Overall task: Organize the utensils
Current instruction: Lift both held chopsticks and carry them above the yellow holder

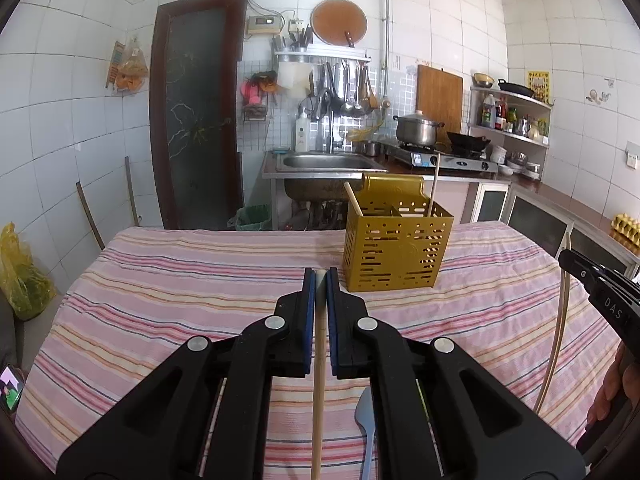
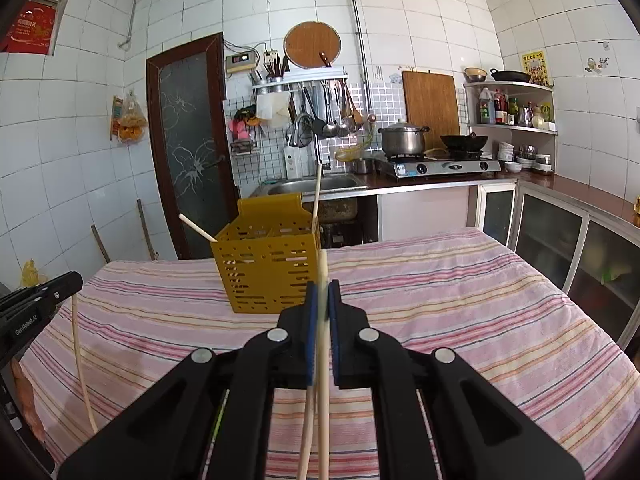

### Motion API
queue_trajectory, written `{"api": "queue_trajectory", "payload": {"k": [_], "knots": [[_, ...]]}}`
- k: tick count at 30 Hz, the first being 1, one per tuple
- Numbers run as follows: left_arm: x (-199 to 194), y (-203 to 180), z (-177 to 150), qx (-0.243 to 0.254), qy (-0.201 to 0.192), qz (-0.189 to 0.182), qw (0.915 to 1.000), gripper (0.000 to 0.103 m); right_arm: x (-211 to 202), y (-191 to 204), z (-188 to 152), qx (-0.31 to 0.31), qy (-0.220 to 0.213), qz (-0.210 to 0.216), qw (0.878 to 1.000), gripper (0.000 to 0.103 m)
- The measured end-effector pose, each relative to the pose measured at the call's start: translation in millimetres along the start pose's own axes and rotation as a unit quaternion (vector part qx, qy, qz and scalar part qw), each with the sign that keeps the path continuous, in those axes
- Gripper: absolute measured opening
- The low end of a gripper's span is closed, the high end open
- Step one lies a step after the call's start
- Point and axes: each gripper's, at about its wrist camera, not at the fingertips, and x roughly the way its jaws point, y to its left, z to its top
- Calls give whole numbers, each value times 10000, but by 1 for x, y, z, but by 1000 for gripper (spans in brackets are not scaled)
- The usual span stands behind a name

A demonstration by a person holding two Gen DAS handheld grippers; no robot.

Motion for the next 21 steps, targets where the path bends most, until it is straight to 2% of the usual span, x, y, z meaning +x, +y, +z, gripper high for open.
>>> {"api": "queue_trajectory", "payload": {"k": [21], "knots": [[-12, 7, 22, -171, -409, -85, 9990, 5, -16, 5, 25, -61, -340, 45, 9994, 6]]}}
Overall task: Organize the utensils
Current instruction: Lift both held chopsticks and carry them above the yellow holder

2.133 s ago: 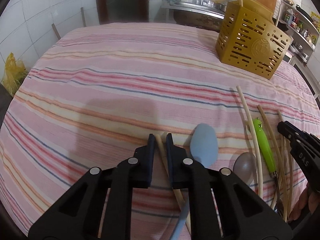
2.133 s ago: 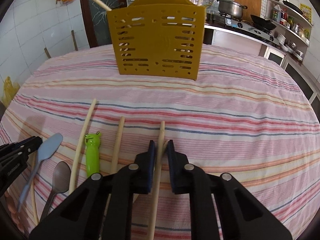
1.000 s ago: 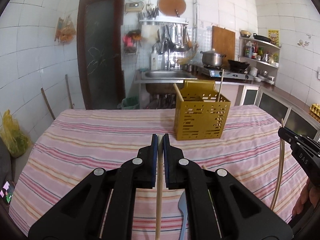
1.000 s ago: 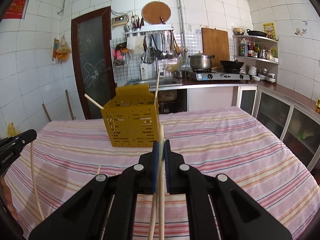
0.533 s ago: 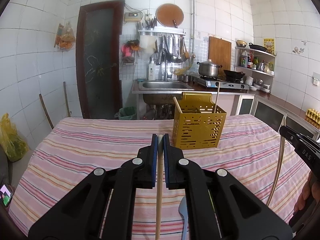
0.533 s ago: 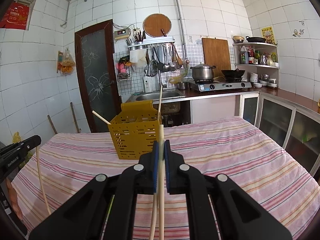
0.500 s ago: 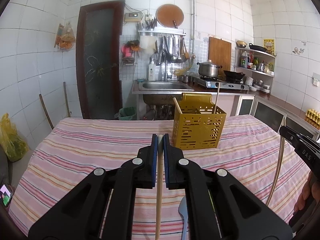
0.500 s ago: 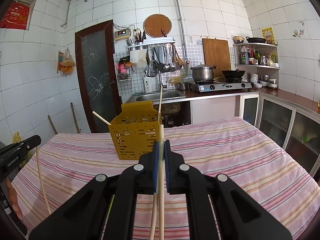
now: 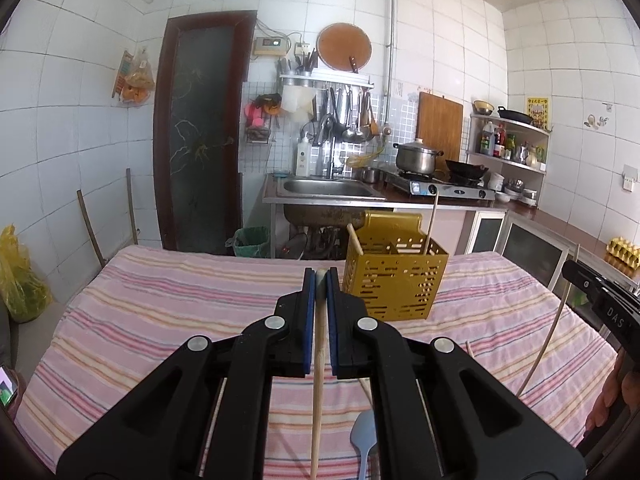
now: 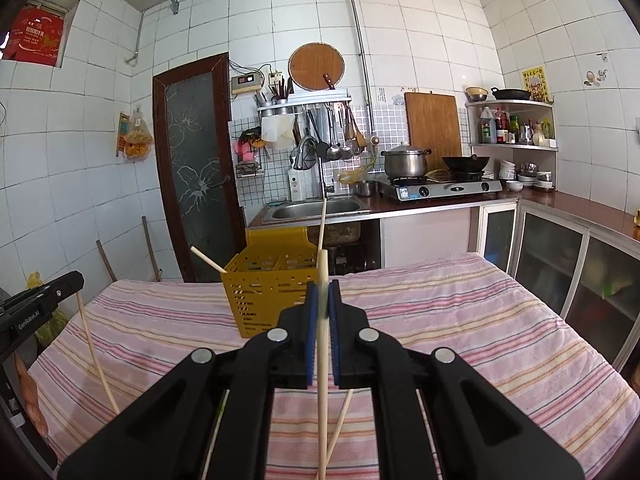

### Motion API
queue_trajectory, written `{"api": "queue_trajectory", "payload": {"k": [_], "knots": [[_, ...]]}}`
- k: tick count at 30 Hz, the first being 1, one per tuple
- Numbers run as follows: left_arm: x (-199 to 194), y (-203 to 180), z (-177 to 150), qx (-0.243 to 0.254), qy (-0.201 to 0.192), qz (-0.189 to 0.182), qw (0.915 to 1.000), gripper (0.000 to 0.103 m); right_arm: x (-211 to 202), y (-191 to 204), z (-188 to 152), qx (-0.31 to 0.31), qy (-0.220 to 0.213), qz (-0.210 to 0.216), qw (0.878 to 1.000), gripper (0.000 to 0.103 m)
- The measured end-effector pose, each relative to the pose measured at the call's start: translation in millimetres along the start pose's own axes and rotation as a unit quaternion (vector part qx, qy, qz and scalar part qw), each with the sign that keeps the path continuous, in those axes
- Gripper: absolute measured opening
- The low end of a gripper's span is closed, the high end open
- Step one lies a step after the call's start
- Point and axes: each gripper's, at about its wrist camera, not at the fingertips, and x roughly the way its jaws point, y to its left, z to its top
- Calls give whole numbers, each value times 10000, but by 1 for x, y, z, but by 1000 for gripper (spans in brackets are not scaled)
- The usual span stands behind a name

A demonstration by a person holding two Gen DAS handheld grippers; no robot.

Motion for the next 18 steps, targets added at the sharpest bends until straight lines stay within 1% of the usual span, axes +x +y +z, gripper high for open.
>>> {"api": "queue_trajectory", "payload": {"k": [3, 8, 13, 18], "knots": [[1, -5, 9, 61, -84, -21, 9999, 4, 2, 1, 9, -22, -82, -12, 10000, 6], [9, -14, 31, 38, -220, -126, 9997, 5, 13, 2, 36, 16, -254, 21, 9997, 6], [19, -25, 68, 33, -499, -222, 9985, 4, 32, 6, 68, -12, -438, 49, 9990, 6], [35, -41, 115, 52, -853, -311, 9959, 4, 56, 11, 111, 1, -696, 89, 9975, 6]]}}
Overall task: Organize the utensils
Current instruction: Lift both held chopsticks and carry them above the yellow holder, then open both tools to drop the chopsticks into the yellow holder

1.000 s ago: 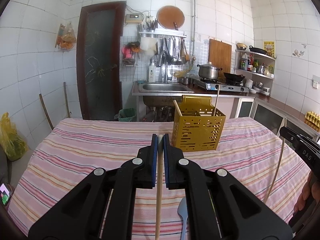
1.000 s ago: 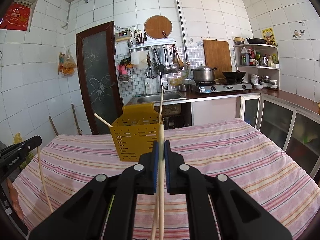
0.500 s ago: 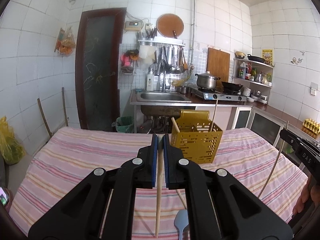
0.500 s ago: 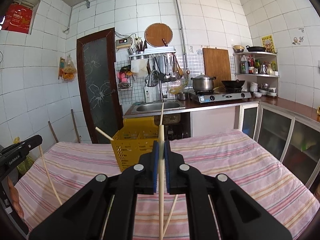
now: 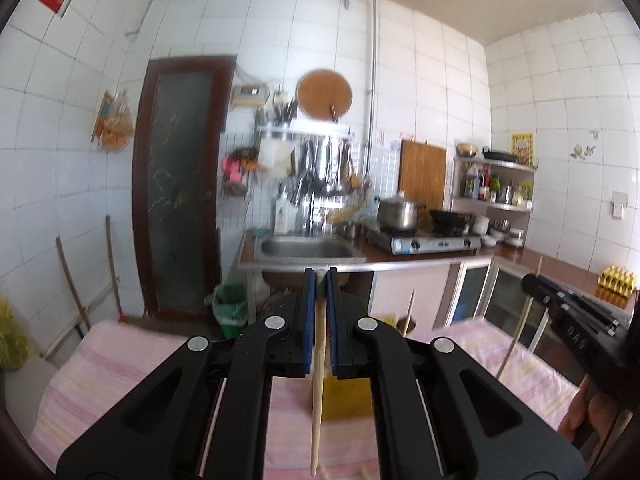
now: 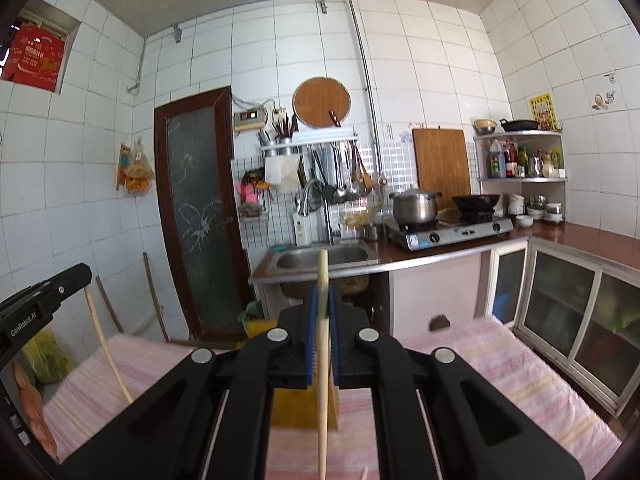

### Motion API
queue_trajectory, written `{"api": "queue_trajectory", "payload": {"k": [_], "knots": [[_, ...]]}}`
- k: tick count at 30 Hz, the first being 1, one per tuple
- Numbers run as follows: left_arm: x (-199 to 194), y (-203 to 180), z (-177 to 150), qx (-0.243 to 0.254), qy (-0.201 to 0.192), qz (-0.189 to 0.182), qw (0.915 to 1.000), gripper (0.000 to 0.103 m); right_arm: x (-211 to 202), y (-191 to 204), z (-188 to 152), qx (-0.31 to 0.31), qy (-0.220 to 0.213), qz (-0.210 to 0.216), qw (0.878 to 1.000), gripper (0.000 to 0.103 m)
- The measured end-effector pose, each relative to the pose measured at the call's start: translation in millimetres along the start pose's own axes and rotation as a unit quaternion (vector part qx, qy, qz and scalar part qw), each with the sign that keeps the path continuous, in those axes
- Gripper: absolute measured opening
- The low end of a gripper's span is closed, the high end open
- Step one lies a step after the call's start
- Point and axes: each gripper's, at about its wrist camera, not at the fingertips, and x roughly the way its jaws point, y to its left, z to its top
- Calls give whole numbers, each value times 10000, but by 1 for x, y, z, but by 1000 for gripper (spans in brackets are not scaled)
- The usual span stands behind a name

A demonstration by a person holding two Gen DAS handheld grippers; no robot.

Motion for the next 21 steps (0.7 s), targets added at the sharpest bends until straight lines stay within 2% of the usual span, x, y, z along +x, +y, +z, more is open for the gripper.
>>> {"api": "queue_trajectory", "payload": {"k": [5, 10, 15, 18, 21], "knots": [[31, -15, 37, -92, -374, -131, 9992, 4, 29, 2, 30, 5, -267, -12, 9996, 6], [73, -22, 48, -184, -626, -85, 9978, 4, 59, 3, 41, 121, -465, 36, 9988, 6], [126, -22, 29, -236, -632, 91, 9977, 4, 92, 5, 25, 137, -499, 156, 9985, 6], [159, -16, 12, -398, -378, 126, 9984, 4, 113, 8, 10, 67, -357, 178, 9992, 6], [179, -15, -9, -299, -212, 242, 9990, 4, 132, 8, -8, 47, -136, 181, 9997, 6]]}}
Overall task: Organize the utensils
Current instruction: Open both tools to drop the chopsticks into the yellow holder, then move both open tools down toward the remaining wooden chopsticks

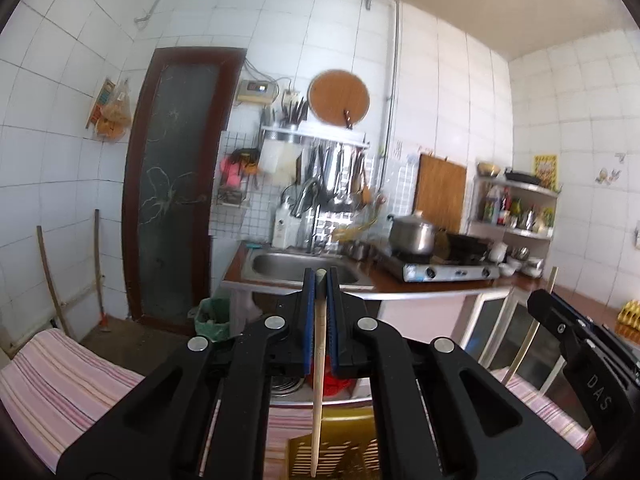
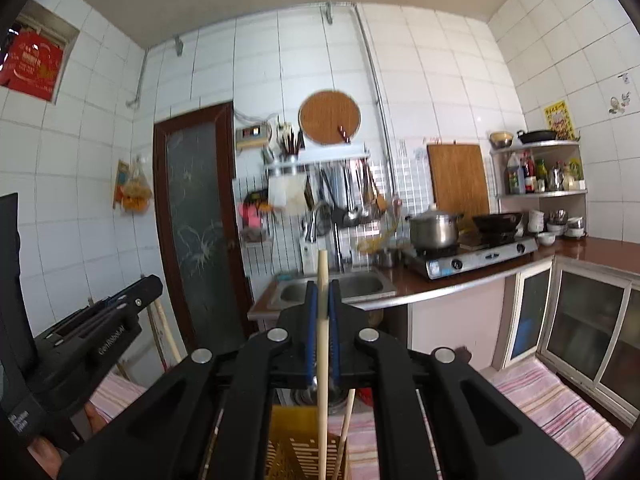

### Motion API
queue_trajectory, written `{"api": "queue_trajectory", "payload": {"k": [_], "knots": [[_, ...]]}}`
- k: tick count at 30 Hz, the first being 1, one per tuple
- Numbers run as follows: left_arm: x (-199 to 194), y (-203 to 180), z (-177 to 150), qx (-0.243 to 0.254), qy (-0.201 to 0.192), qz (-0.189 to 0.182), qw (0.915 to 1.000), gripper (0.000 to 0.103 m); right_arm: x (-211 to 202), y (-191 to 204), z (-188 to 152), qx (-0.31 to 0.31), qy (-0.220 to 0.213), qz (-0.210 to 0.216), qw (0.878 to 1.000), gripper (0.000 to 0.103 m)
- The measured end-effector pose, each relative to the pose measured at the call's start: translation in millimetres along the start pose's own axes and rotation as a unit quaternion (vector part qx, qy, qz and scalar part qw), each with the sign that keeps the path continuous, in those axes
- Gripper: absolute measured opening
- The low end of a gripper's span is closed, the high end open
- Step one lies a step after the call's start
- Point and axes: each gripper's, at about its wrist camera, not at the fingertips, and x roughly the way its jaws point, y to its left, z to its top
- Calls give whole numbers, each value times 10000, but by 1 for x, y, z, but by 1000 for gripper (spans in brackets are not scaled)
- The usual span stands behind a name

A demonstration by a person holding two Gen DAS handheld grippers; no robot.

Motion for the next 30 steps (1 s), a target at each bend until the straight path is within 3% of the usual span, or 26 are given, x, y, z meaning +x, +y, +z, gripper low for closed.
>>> {"api": "queue_trajectory", "payload": {"k": [9, 11, 12, 13, 14, 16, 18, 23, 30], "knots": [[8, 17, -22, 164, 579, 317, 9977, 5, 22, -6, -31, 0, 735, -23, 9973, 8], [-6, 25, -19, 96, 702, 366, 9968, 5, 17, -9, -31, 32, 892, -64, 9960, 28], [-13, 28, -18, 96, 727, 394, 9965, 11, 13, -10, -31, 49, 892, -77, 9960, 54], [-26, 33, -13, 104, 764, 442, 9960, 26, 5, -12, -29, 24, 872, -125, 9961, 60], [-37, 37, -10, 105, 756, 459, 9960, 35, -1, -12, -28, -25, 893, -154, 9959, 60], [-66, 45, -3, 107, 619, 556, 9965, 68, -15, -14, -24, -82, 962, -190, 9951, 60], [-90, 51, 2, 125, 512, 623, 9967, 81, -35, -16, -20, -66, 1025, -154, 9946, 62], [-150, 65, 4, 145, 667, 614, 9958, 97, -84, -18, -16, -85, 1172, -130, 9930, 76], [-199, 82, -31, 171, 1020, 693, 9922, 98, -140, -25, -40, -112, 1411, -267, 9896, 86]]}}
